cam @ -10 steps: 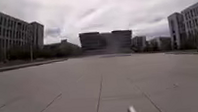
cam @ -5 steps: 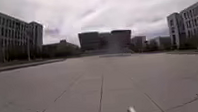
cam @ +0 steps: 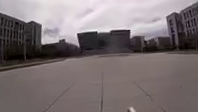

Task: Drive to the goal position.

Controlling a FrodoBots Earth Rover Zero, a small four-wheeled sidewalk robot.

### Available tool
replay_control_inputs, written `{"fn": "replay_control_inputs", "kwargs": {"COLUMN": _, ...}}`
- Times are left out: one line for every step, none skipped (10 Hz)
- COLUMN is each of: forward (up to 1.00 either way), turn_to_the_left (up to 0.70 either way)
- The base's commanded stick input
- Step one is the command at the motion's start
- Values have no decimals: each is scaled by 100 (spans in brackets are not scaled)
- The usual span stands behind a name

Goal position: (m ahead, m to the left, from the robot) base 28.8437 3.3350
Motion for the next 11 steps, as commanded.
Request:
{"fn": "replay_control_inputs", "kwargs": {"forward": 100, "turn_to_the_left": 0}}
{"fn": "replay_control_inputs", "kwargs": {"forward": 100, "turn_to_the_left": 0}}
{"fn": "replay_control_inputs", "kwargs": {"forward": 100, "turn_to_the_left": 0}}
{"fn": "replay_control_inputs", "kwargs": {"forward": 100, "turn_to_the_left": 0}}
{"fn": "replay_control_inputs", "kwargs": {"forward": 100, "turn_to_the_left": 0}}
{"fn": "replay_control_inputs", "kwargs": {"forward": 100, "turn_to_the_left": 0}}
{"fn": "replay_control_inputs", "kwargs": {"forward": 100, "turn_to_the_left": 0}}
{"fn": "replay_control_inputs", "kwargs": {"forward": 100, "turn_to_the_left": 0}}
{"fn": "replay_control_inputs", "kwargs": {"forward": 100, "turn_to_the_left": 0}}
{"fn": "replay_control_inputs", "kwargs": {"forward": 100, "turn_to_the_left": 0}}
{"fn": "replay_control_inputs", "kwargs": {"forward": 100, "turn_to_the_left": 0}}
